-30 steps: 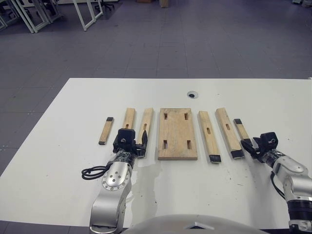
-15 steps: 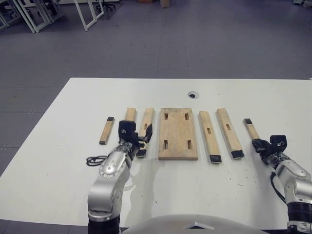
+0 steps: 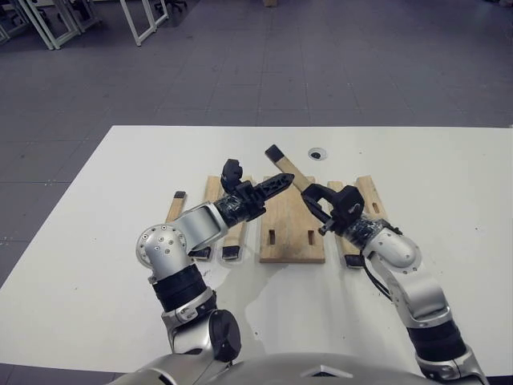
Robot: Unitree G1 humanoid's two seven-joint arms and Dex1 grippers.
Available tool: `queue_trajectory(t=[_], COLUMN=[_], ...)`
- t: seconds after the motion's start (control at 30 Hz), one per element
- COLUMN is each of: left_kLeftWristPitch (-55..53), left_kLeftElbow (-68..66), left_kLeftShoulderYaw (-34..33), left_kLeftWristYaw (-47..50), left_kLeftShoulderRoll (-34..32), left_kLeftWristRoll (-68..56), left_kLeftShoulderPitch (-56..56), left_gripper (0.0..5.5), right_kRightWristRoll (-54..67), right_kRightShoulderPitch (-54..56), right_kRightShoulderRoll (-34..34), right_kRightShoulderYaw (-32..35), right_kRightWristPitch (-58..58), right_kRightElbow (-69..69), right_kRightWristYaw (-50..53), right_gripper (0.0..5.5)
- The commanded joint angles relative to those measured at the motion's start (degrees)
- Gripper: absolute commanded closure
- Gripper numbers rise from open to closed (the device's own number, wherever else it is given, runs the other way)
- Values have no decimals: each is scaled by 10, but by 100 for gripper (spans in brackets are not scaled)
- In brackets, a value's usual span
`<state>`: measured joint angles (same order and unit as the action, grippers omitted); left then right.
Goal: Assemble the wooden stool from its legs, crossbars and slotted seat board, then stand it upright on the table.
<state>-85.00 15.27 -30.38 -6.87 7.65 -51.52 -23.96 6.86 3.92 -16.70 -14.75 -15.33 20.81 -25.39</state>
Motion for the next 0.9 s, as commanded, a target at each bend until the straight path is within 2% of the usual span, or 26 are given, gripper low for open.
queue_trajectory(t=[0.03,0.3,0.9], left_kLeftWristPitch=[13,71,77], left_kLeftElbow=[-16,-75,-87], left_kLeftShoulderYaw=[3,-28,-26], left_kLeftWristYaw=[11,51,93], left_kLeftShoulderRoll=[5,-9,-30], left_kLeftWristRoll=[-4,-13,-88], left_kLeftShoulderPitch=[-7,-42,-52], left_gripper=[176,176,477], right_kRightWristRoll=[-3,-2,-6], right_kRightShoulderPitch=[6,-51,-47], right_kRightShoulderRoll=[2,-1,4], right_kRightShoulderYaw=[-11,-46,-18], right_kRightWristPitch=[-16,-34,-36], right_kRightElbow=[17,53,35], right_kRightWristYaw=[-5,-9,3], right_gripper=[423,423,423])
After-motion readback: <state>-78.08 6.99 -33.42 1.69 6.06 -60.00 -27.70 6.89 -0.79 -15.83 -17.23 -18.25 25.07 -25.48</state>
